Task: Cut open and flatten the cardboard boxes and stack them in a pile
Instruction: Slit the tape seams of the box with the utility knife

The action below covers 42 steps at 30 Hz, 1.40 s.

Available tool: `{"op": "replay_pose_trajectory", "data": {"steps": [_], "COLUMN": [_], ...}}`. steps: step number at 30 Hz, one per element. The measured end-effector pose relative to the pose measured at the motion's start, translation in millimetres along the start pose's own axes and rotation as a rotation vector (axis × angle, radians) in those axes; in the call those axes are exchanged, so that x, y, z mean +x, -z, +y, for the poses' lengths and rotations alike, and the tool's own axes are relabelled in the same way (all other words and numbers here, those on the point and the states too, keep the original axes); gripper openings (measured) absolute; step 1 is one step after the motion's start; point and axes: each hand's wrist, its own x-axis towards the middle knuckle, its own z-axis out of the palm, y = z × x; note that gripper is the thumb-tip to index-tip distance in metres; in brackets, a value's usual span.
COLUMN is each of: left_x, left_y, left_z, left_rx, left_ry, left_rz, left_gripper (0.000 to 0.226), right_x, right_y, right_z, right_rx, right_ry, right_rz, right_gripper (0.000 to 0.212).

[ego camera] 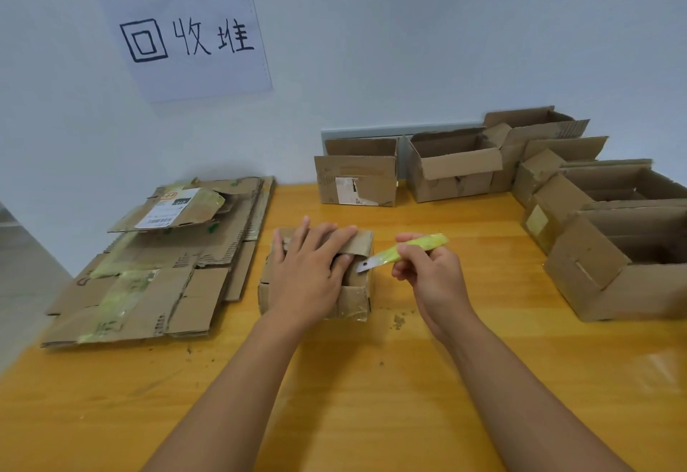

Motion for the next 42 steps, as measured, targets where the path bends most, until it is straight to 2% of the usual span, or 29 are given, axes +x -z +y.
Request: {"op": "replay_pose_trajectory", "data": {"steps": [19,24,27,33,36,38,40,42], "left_x": [-3.7,11.3,25.1,47.8,55.4,57.5,56.4,51.0], "left_y": [1.4,13.3,27.5,42.1,40.6,36.6,29.5,26.1], "left_z": [3.4,7.1,11.7,12.2,11.3,5.2,-5.5,-16.0], "left_rx": [-0.028,-0.078,-0.041,-0.039,-0.107,-0.122,-0.04,0.089], "left_ry": [0.029,0.046,0.07,-0.029,-0.079,-0.099,-0.083,-0.033], "left_rz": [0.027,0.004,0.034,0.063,0.061,0.074,0.089,0.106], "left_gripper": [0.041,0.035,0.032,0.024,0.019,0.016,0.019,0.031], "right_x": [39.4,55.8,49.0,0.8,-15.1,-14.8,-11.0,-7.9], "right_y": [-26.0,-14.6,-1.1,-1.3,-12.7,-18.3,-21.2,-23.1], "right_z": [-15.1,-31.3,-31.4,-10.7,1.1,7.0,10.5,10.7], "right_rx": [0.008,0.209,0.245,-0.094,-0.301,-0.468,-0.628,-0.649], "right_ry": [-0.069,-0.086,-0.026,0.156,0.26,0.277,0.257,0.198], "right_rz": [0.121,0.29,0.286,0.117,-0.008,-0.056,-0.087,-0.099], "right_gripper": [0.013,0.008,0.011,0.028,0.022,0.014,0.021,0.025]}}
